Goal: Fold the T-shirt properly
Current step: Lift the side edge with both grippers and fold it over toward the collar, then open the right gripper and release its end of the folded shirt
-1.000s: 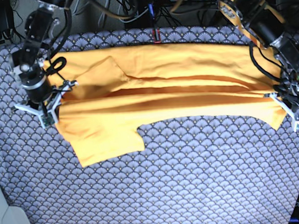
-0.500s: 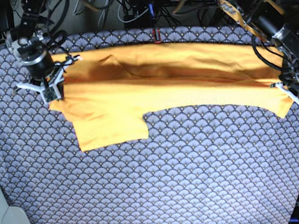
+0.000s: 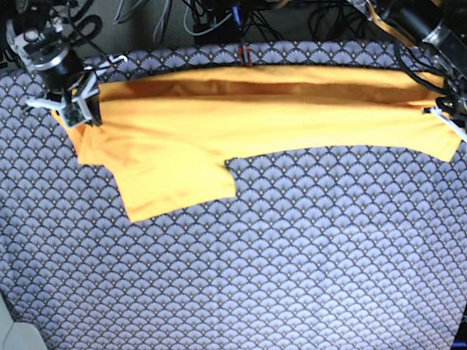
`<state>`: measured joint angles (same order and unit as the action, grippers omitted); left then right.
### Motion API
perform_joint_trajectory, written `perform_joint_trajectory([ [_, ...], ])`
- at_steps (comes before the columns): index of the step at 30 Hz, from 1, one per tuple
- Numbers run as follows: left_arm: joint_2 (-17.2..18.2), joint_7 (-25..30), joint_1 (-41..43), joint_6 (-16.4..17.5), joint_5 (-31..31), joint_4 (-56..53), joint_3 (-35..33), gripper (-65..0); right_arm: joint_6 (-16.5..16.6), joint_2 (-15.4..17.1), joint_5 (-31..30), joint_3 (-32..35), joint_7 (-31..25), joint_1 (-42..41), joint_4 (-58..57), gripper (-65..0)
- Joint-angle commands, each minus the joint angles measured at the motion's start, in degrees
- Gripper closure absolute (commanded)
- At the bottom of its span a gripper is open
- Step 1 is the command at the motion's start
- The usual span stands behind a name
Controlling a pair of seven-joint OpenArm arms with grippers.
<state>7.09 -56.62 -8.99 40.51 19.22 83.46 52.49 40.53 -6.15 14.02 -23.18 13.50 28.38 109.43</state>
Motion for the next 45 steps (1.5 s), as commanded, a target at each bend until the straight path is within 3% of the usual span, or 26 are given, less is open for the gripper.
perform_joint_trajectory([
  [1, 1.1, 0.6, -0.5, -0.5, 0.3, 1.1, 0.1, 0.0, -0.5, 0.5, -1.3, -0.2, -1.3, 0.3, 1.2, 0.0],
  [9, 1.0, 1.2, -0.3, -0.5, 0.2, 0.4, 0.0, 0.0, -0.5, 0.5, -1.2, -0.3, -1.2, 0.6, 1.0, 0.0],
  [18, -1.3, 1.2, -0.6, -0.5, 0.2, 0.4, -0.1, 0.0, -0.5, 0.7, -1.3, -0.3, -1.7, 3.4, 1.2, 0.0],
  [25, -1.2, 1.7, -2.9, -0.5, 0.2, 1.1, -4.8, 0.0, -0.5, 1.4, -1.5, -0.2, -1.7, 4.1, 1.1, 0.0],
  [31, -1.2, 1.5, -4.9, -0.5, 0.8, 0.5, -5.0, 0.0, -0.5, 1.7, -1.3, -0.4, -1.7, 4.2, 1.1, 0.0],
  [45, -0.1, 1.6, 2.1, -0.5, 0.3, 0.3, -4.9, 0.0, -0.5, 3.3, -1.5, -0.3, -1.7, 5.9, 0.9, 0.0],
])
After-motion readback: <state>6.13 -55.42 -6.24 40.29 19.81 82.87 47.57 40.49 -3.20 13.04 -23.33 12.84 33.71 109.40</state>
